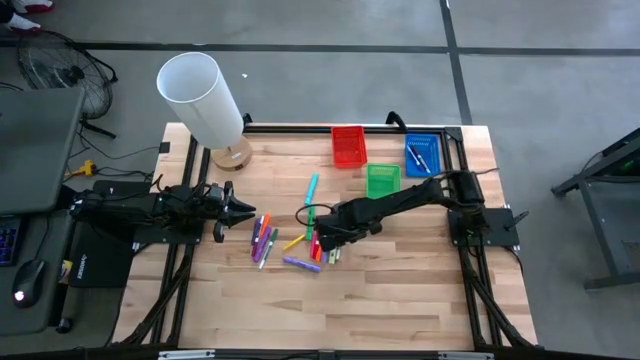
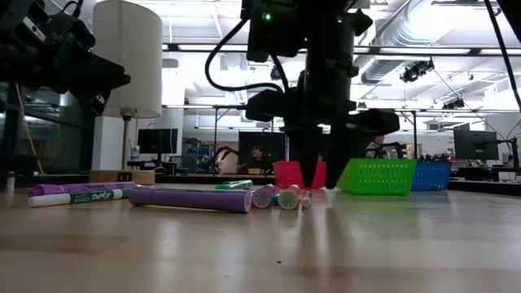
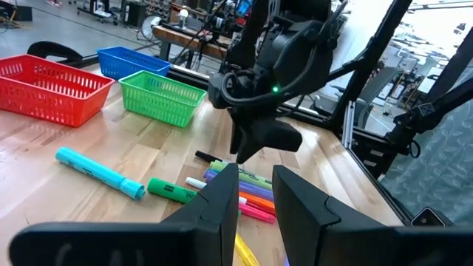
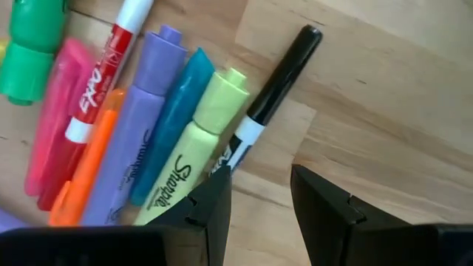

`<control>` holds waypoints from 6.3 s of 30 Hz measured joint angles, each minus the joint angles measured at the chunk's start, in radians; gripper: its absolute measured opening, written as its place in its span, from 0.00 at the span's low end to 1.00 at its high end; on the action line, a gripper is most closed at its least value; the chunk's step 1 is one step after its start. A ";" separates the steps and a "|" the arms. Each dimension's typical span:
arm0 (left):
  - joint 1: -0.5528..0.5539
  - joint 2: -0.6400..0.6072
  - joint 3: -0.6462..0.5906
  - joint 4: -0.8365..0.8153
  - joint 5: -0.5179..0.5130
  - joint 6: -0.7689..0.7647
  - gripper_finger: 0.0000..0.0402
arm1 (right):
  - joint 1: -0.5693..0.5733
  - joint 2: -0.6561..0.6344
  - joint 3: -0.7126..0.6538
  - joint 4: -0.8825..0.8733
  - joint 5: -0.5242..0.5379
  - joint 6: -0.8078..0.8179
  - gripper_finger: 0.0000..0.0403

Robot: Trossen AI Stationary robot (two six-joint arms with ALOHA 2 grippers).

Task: Pick & Place Markers
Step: Put the black marker in the blue bin, then put the light green highlighter in the red bin

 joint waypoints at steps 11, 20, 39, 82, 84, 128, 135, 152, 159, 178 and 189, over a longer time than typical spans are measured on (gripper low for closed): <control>0.000 0.000 0.000 0.000 0.000 0.000 0.21 | 0.000 0.023 0.001 0.022 0.013 0.000 0.32; 0.000 0.000 0.000 0.000 0.000 0.000 0.21 | -0.002 0.047 0.001 0.052 0.014 -0.001 0.32; 0.000 0.000 0.000 0.000 0.000 0.000 0.21 | 0.033 0.048 0.002 -0.025 -0.037 0.063 0.32; 0.000 0.000 0.000 0.000 0.005 0.000 0.21 | 0.021 0.030 -0.061 -0.015 -0.058 -0.194 0.05; 0.000 0.000 0.000 0.000 0.005 0.000 0.21 | 0.019 0.017 -0.054 -0.042 -0.048 -0.206 0.05; 0.000 0.000 0.000 0.000 0.004 0.000 0.21 | -0.612 -0.424 -0.093 -0.603 0.352 -0.643 0.04; 0.000 0.000 0.000 0.000 0.004 0.000 0.21 | -0.788 -0.424 -0.209 -0.483 0.341 -0.813 0.04; 0.000 0.000 0.000 0.000 0.004 0.000 0.21 | -0.970 -0.423 -0.421 -0.096 0.343 -1.110 0.04; 0.000 0.000 0.000 0.000 0.004 0.000 0.21 | -0.971 -0.423 -0.486 -0.032 0.332 -1.136 0.05; 0.000 0.000 0.000 0.000 0.004 0.000 0.21 | -0.970 -0.423 -0.505 -0.023 0.323 -1.129 0.22; 0.000 0.000 0.000 -0.001 0.004 0.000 0.21 | -0.967 -0.447 -0.411 -0.094 0.255 -1.080 0.26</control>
